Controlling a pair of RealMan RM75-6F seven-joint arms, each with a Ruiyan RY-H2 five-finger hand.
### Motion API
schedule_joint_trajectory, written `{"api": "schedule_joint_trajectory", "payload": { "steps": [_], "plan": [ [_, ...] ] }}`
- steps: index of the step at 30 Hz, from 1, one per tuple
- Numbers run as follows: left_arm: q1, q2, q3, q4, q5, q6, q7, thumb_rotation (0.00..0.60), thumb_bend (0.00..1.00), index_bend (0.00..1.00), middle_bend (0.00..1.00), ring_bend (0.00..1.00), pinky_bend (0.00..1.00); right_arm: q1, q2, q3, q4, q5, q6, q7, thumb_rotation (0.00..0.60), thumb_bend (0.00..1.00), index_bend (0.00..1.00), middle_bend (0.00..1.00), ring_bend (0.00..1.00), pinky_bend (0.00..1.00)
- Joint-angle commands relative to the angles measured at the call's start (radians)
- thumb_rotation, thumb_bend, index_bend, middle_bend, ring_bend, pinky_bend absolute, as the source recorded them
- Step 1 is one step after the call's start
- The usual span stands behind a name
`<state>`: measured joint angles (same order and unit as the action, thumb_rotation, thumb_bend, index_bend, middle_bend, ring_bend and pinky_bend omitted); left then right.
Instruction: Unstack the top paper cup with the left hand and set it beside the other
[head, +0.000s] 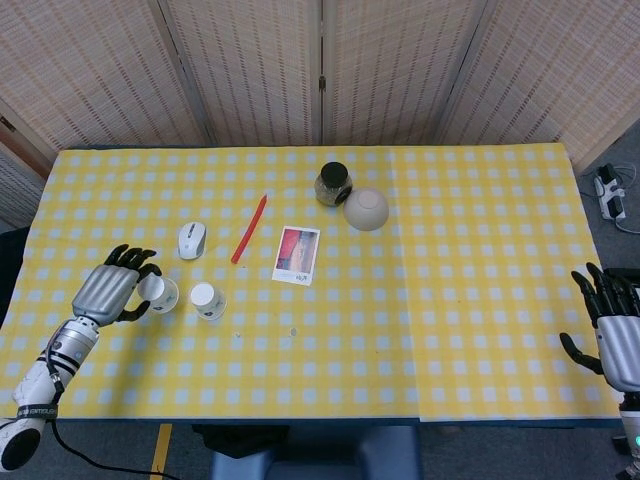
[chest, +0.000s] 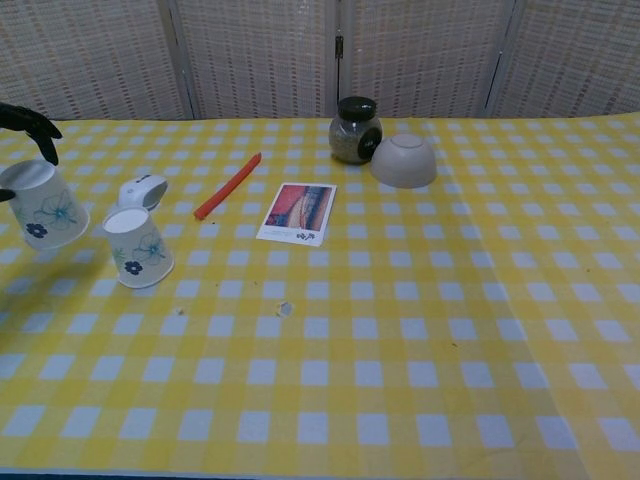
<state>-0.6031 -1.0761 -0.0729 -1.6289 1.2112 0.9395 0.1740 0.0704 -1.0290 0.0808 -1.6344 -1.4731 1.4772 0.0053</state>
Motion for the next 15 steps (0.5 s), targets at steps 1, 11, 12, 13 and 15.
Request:
{"api": "schedule_joint_trajectory", "payload": {
  "steps": [1,11,12,13,15],
  "plan": [
    [-0.004,-0.033,0.009,0.033,-0.009,-0.020,0.007,0.600,0.44,0.40,0.16,0.12,0.05,0.000,0.000,-0.001,-0.001,0.000,0.000,-0.001,0.600,0.34,0.00,0.00,0.08,0.00],
    [-0.014,-0.120,0.014,0.126,-0.013,-0.045,0.014,0.600,0.44,0.40,0.16,0.12,0.05,-0.004,0.001,-0.002,-0.009,0.001,0.003,-0.008,0.600,0.34,0.00,0.00,0.08,0.00],
    [-0.015,-0.126,0.014,0.132,-0.012,-0.048,0.012,0.600,0.44,0.40,0.16,0.12,0.05,-0.004,0.001,-0.002,-0.009,0.001,0.002,-0.009,0.600,0.34,0.00,0.00,0.08,0.00],
    [-0.017,-0.131,0.013,0.137,-0.011,-0.050,0.010,0.600,0.44,0.40,0.16,0.12,0.05,-0.004,0.001,-0.002,-0.010,0.001,0.002,-0.010,0.600,0.34,0.00,0.00,0.08,0.00],
    [-0.018,-0.142,0.012,0.147,-0.007,-0.051,0.005,0.600,0.44,0.40,0.16,0.12,0.05,-0.004,0.002,-0.002,-0.011,0.000,0.003,-0.012,0.600,0.34,0.00,0.00,0.08,0.00]
  ]
}}
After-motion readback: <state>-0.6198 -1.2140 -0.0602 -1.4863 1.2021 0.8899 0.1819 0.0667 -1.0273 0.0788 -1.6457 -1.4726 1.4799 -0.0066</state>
